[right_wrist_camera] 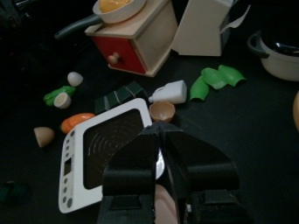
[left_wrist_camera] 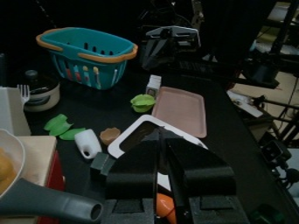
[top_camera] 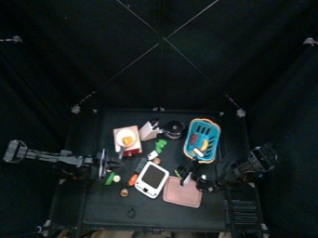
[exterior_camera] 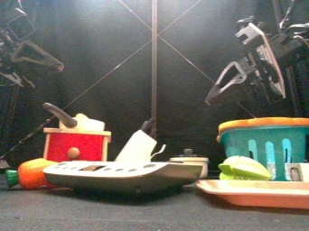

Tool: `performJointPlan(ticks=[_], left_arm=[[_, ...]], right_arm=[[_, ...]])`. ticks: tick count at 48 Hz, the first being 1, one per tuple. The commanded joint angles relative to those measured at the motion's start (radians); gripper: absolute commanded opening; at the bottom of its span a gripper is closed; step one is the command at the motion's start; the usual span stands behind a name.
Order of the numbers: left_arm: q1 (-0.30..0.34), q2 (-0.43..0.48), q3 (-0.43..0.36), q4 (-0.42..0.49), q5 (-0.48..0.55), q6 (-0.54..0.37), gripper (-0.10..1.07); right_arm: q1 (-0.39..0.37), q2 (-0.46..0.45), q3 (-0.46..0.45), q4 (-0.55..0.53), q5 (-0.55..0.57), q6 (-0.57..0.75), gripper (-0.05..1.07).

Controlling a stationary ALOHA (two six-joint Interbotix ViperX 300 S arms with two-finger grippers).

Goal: Move plate left and up

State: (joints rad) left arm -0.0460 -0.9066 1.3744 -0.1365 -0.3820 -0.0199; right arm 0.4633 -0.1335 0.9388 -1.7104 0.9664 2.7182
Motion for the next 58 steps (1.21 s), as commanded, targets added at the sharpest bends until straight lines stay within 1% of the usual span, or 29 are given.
performJointPlan(ticks=[1, 6, 8, 16, 21, 28, 33, 39, 41, 44, 52, 58], left_arm=[[0.002, 0.003, -0.028, -0.003, -0.011, 0.002, 0.48], [-0.006, 0.011, -0.054, 0.0, -0.011, 0.003, 0.48], [-0.009, 0.015, -0.063, 0.0, -0.011, 0.003, 0.48], [-0.038, 0.074, -0.138, 0.011, -0.011, 0.005, 0.48], [-0.063, 0.147, -0.16, 0.011, -0.011, 0.0, 0.48], [-0.118, 0.282, -0.201, 0.014, -0.011, 0.005, 0.48], [-0.152, 0.362, -0.235, 0.021, -0.012, 0.005, 0.49], [-0.181, 0.465, -0.291, 0.035, -0.011, 0.006, 0.54], [-0.186, 0.492, -0.311, 0.038, -0.011, 0.006, 0.56], [-0.187, 0.535, -0.342, 0.044, -0.012, 0.006, 0.59], [-0.192, 0.643, -0.39, 0.041, -0.034, 0.002, 0.65], [-0.192, 0.709, -0.417, 0.04, -0.057, 0.005, 0.66]], right_arm=[[0.0, -0.041, -0.018, 0.002, 0.006, 0.002, 0.5], [0.003, -0.055, -0.043, 0.067, -0.002, 0.005, 0.5], [0.025, -0.063, -0.058, 0.114, -0.011, 0.003, 0.5], [0.181, -0.063, -0.104, 0.321, -0.026, -0.002, 0.5], [0.265, -0.067, -0.109, 0.445, -0.026, -0.002, 0.51], [0.403, -0.084, -0.067, 0.65, -0.003, 0.015, 0.51], [0.474, -0.087, -0.063, 0.747, 0.021, 0.017, 0.51], [0.535, -0.078, -0.063, 0.813, 0.031, 0.023, 0.53], [0.543, -0.075, -0.066, 0.824, 0.031, 0.023, 0.55], [0.557, -0.066, -0.071, 0.828, 0.029, 0.018, 0.61], [0.569, -0.046, -0.064, 0.876, 0.029, 0.014, 0.76], [0.558, -0.035, -0.054, 0.87, 0.038, 0.012, 0.77]])
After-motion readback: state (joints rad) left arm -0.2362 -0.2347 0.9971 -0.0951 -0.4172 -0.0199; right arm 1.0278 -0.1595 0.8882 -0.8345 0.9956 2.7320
